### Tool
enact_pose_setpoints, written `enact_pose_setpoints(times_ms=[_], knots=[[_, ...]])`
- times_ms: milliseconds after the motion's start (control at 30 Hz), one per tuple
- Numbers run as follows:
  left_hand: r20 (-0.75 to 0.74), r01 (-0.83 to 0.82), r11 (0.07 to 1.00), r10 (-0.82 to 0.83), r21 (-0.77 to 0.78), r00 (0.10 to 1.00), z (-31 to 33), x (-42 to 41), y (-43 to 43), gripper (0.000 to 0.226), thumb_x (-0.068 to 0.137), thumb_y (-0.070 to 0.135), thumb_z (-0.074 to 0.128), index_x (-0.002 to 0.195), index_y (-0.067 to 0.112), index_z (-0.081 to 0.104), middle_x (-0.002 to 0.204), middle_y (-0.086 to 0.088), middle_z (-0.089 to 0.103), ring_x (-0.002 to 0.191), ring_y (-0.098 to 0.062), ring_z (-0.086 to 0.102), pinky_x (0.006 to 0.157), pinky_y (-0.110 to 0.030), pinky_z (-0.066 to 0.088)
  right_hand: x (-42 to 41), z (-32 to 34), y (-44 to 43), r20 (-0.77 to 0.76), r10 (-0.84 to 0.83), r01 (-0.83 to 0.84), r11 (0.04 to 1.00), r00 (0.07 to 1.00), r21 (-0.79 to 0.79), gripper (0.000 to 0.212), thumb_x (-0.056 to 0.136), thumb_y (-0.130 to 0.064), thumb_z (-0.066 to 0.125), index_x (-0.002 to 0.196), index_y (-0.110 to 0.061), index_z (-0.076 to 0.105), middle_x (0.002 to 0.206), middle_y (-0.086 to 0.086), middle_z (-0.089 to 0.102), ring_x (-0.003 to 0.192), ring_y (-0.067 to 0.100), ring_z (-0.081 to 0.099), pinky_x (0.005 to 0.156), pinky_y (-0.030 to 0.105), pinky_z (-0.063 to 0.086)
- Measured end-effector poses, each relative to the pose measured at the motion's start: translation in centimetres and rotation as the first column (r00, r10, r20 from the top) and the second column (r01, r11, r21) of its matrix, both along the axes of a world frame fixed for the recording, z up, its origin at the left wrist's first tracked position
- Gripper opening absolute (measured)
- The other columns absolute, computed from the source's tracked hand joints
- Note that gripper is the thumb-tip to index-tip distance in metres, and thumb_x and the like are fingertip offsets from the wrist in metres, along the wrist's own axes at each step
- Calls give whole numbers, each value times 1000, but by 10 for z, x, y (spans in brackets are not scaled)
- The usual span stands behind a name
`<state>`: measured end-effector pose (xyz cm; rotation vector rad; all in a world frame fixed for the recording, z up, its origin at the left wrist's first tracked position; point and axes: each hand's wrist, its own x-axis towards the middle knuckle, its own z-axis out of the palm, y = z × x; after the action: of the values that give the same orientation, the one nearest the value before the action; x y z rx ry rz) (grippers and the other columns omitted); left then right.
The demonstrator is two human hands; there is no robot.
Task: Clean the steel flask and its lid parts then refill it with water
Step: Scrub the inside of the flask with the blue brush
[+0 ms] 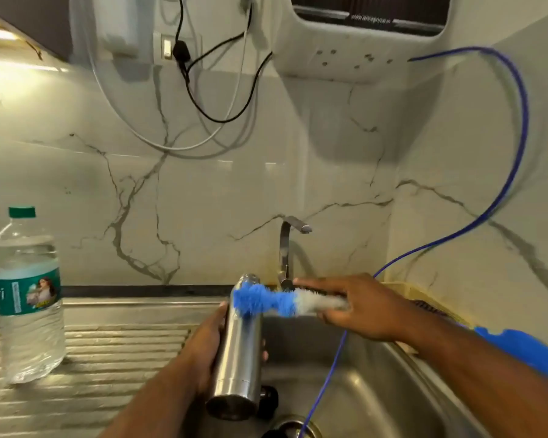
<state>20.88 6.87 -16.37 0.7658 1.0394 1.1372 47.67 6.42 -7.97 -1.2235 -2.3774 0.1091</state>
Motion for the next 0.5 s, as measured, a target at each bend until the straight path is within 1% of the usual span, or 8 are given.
enact_pose_setpoints(times_ms=[67, 133, 200, 267, 333, 400, 467, 500], knots=[[35, 62, 998, -63, 10, 997, -1, 1, 7, 74, 89, 59, 59, 123, -7, 62, 104, -34, 68, 75, -41, 70, 69, -47, 60, -7, -24, 13, -18, -3, 4, 998, 1000, 63, 71, 86, -16, 61, 132, -68, 50, 76, -27, 63, 67, -2, 56, 63, 12, 41], [47, 92, 996, -93, 14, 995, -4, 2, 13, 74, 90, 58, 56, 124, -7, 61, 105, -35, 66, 78, -41, 69, 76, -49, 57, -8, -36, 27, -46, -41, 48, 988, 998, 148, 73, 90, -16, 57, 137, -69, 42, 79, -18, 56, 72, 2, 51, 68, 17, 41], [39, 113, 993, -114, 15, 993, -6, 4, 16, 75, 92, 60, 53, 127, -6, 61, 108, -36, 66, 84, -42, 68, 82, -51, 54, -8, -43, 37, -11, -98, 98, 974, 995, 205, 72, 96, -23, 54, 144, -69, 29, 84, -16, 48, 81, 3, 47, 73, 23, 39], [8, 105, 994, -105, 11, 994, -6, 4, 17, 73, 92, 59, 52, 127, -4, 61, 107, -35, 67, 82, -41, 68, 80, -49, 56, -6, -50, 38, 24, -88, 80, 969, 996, 233, 73, 99, -27, 53, 145, -72, 18, 87, -14, 46, 82, 5, 47, 71, 21, 38], [8, 76, 997, -76, 0, 997, -9, 0, 20, 67, 90, 54, 56, 124, -3, 62, 101, -32, 69, 76, -39, 69, 72, -45, 58, -5, -56, 32, 102, -3, -19, 977, 995, 212, 76, 98, -28, 53, 144, -74, 12, 90, -15, 46, 82, 4, 48, 67, 18, 38], [-8, 0, 1000, 0, 2, 1000, -11, -4, 23, 63, 90, 49, 60, 125, -3, 60, 95, -25, 70, 75, -37, 69, 70, -43, 56, -2, -64, 22, 140, 156, -175, 975, 978, 134, 75, 96, -27, 57, 145, -71, 20, 92, -15, 50, 85, 3, 51, 70, 21, 44], [-99, -62, 997, 67, 46, 993, -15, -9, 28, 55, 96, 45, 55, 128, 0, 57, 100, -26, 70, 82, -38, 71, 72, -45, 55, 4, -71, 17, 134, 275, -290, 951, 952, 106, 72, 94, -25, 61, 145, -66, 32, 90, -13, 53, 84, 3, 53, 70, 22, 45], [-113, -59, 997, 64, 52, 991, -17, -9, 30, 55, 97, 46, 53, 130, 2, 56, 104, -29, 69, 85, -39, 72, 72, -45, 55, 6, -72, 17, 146, 292, -308, 945, 945, 105, 70, 94, -26, 60, 145, -66, 33, 90, -14, 53, 85, 3, 53, 71, 23, 46]])
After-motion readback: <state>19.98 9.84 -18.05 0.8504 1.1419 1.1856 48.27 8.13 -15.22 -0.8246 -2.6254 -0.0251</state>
